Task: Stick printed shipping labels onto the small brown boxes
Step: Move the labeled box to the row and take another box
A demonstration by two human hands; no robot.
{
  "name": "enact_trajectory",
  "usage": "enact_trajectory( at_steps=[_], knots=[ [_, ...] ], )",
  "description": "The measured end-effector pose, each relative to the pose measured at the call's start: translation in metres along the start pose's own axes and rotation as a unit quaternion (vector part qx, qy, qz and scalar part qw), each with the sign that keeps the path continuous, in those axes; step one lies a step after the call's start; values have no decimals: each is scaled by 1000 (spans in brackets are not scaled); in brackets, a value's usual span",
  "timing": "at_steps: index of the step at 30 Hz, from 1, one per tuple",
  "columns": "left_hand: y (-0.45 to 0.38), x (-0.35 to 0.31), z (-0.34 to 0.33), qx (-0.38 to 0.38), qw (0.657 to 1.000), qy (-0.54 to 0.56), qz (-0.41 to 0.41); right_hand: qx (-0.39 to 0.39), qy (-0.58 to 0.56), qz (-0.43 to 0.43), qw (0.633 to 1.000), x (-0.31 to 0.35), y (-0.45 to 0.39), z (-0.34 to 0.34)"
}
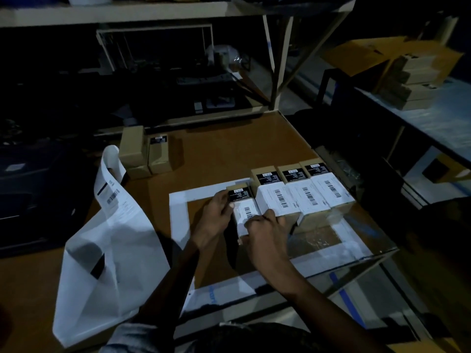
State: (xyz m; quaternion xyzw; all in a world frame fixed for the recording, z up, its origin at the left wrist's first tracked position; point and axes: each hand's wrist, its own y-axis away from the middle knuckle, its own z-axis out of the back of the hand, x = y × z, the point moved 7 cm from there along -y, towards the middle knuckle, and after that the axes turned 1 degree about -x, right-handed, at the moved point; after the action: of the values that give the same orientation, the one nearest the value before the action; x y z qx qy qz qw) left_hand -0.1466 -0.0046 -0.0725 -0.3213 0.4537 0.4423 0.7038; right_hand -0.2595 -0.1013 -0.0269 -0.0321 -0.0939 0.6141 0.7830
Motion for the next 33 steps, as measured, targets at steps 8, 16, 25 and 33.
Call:
enact_trajectory(
  at_steps=[8,16,25,33],
  knots=[
    [-9,-4,68,-5,1000,-1,2,-19,-177,57,982,49,-10,-5],
    [-25,12,217,-152,985,-80,-10,21,-359,29,932,128,-65,0],
    [-78,28,304,-266,953,-140,36,111,-407,-19,906,205,-181,-27],
    [-134,57,319,-265,941,-151,151,166,-451,-54,875,256,-264,-65]
  ],
)
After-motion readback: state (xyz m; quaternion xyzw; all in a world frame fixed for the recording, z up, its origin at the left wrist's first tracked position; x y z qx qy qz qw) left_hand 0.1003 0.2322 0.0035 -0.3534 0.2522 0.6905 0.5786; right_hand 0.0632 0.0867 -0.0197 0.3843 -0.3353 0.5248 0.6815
